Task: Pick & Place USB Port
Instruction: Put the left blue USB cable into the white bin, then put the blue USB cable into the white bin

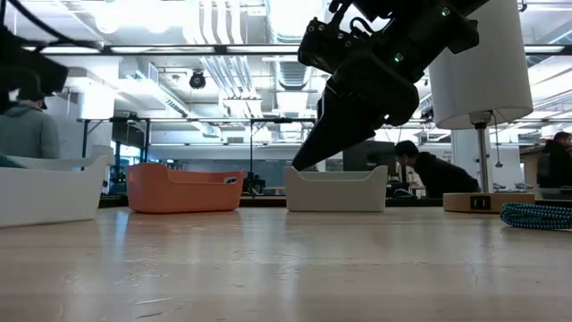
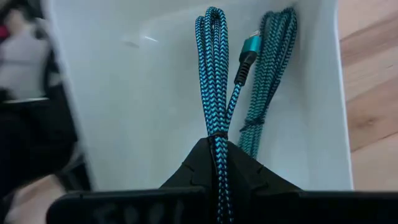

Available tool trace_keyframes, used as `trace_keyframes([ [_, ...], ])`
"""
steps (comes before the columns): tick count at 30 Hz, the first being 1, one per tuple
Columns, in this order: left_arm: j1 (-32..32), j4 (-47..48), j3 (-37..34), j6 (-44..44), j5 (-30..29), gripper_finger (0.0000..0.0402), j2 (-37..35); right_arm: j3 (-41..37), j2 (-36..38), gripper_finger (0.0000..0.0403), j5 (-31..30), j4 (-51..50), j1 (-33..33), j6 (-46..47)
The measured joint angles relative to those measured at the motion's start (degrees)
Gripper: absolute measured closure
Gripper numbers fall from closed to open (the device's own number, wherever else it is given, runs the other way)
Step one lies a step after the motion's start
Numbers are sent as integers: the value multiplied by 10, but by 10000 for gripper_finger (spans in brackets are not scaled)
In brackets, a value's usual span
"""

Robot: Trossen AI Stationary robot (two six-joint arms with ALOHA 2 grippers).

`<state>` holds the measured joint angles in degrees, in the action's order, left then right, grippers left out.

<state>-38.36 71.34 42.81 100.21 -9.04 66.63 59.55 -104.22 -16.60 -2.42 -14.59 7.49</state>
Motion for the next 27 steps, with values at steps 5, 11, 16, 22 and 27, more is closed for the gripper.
trace_keyframes([
  [5,0,-58,-35,-1,-3,383,-1,0,0,218,0,1,0,0],
  [11,3,-114,-69,-7,-32,381,-3,0,0,220,1,3,0,0],
  [16,7,-154,-99,-7,-32,351,-3,0,0,219,1,7,0,-1],
  [22,11,-194,-128,-8,-38,314,-3,0,0,219,0,12,0,-13],
  [27,13,-200,-129,-19,-94,308,-3,0,0,219,0,15,0,-21],
])
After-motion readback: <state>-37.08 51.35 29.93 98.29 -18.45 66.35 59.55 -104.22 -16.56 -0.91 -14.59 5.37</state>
